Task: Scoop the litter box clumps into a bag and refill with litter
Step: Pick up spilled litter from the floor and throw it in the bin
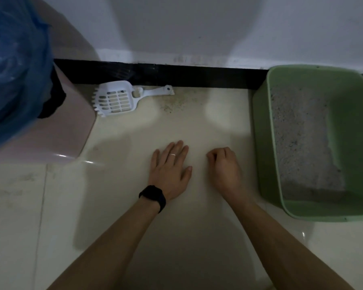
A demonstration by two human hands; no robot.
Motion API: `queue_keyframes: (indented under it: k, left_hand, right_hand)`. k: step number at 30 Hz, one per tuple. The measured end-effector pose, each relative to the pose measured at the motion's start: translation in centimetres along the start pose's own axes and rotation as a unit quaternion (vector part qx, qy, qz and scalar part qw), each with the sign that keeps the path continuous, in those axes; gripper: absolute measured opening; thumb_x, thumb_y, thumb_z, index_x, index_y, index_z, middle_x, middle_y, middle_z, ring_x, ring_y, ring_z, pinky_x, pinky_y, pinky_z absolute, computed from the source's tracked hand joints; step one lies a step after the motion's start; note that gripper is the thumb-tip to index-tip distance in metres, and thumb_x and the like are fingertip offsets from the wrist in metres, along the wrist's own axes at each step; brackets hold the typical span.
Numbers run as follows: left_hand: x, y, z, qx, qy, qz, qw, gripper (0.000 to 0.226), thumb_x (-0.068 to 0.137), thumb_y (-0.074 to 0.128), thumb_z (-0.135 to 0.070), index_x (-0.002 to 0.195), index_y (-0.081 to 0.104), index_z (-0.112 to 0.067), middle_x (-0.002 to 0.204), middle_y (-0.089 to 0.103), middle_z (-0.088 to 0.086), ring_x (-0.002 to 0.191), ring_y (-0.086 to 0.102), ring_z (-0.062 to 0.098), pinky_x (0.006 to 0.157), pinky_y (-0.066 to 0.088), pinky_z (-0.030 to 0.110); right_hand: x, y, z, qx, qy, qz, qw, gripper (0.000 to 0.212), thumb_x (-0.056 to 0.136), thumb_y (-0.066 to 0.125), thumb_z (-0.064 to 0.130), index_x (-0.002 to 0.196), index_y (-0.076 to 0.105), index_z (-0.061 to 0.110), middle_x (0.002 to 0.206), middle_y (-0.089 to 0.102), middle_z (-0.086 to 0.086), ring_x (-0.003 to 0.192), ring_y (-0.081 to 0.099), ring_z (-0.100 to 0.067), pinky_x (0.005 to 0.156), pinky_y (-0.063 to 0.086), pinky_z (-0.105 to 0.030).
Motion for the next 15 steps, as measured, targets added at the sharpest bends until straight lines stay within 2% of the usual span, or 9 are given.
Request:
queue_keyframes:
  k: [2,3,5,9,15]
  left_hand:
    - [1.5,-1.5,-0.2,-0.015,-0.002,-0.05,0.999,0.054,0.091,0.043,-0.051,0.139,0.051,-0.027,0.143,0.047,0.002,0.131,0.038,0.024,0.103,0.032,0.046]
    - [2.5,-2.0,-0.3,-0.025,0.001,-0.058,0.998,0.05,0.091,0.047,-0.049,0.135,0.055,-0.027,0.135,0.053,0.004,0.123,0.042,0.026,0.097,0.035,0.043]
    - [4.6,-2.4,-0.8,-0.047,0.007,-0.046,0.998,0.042,0.094,0.052,-0.045,0.133,0.058,-0.03,0.124,0.055,0.004,0.114,0.047,0.027,0.091,0.036,0.039]
    - [8.1,-2.3,-2.6,-0.075,0.025,-0.03,0.996,0.04,0.094,0.057,-0.044,0.132,0.06,-0.033,0.121,0.055,0.002,0.11,0.047,0.024,0.088,0.033,0.035]
    - [10.9,-2.4,-3.2,-0.095,0.035,-0.048,0.994,0.022,0.091,0.061,-0.047,0.106,0.074,-0.038,0.11,0.061,-0.008,0.101,0.049,0.02,0.08,0.029,0.028]
  right_hand:
    - [-1.0,-0.6,-1.9,0.067,0.055,-0.009,0.996,0.019,0.098,0.051,0.024,0.095,0.063,0.009,0.099,0.06,-0.011,0.095,0.055,-0.029,0.081,0.048,-0.04]
    - [-1.9,-1.1,-2.8,0.096,0.07,-0.02,0.993,0.018,0.097,0.052,0.023,0.095,0.062,0.009,0.097,0.06,-0.01,0.093,0.056,-0.028,0.082,0.046,-0.038]
    - [-4.1,-1.8,-4.2,0.138,0.095,-0.036,0.985,0.014,0.097,0.054,0.02,0.096,0.062,0.008,0.094,0.058,-0.007,0.089,0.055,-0.026,0.079,0.042,-0.032]
    - [-7.9,-1.9,-6.7,0.177,0.172,-0.039,0.968,0.012,0.097,0.055,0.02,0.096,0.063,0.011,0.091,0.055,0.0,0.085,0.054,-0.018,0.076,0.039,-0.026]
    - [-10.7,-2.4,-7.9,0.204,0.216,-0.084,0.951,0.006,0.093,0.061,0.016,0.092,0.066,0.012,0.087,0.056,0.002,0.076,0.052,-0.012,0.069,0.033,-0.018]
Point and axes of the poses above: each hand's wrist, its own x-axis towards the middle knuckle, its own y-axis out of the palm, z = x × y, the point moved 9 cm from there along x, towards the middle knuckle
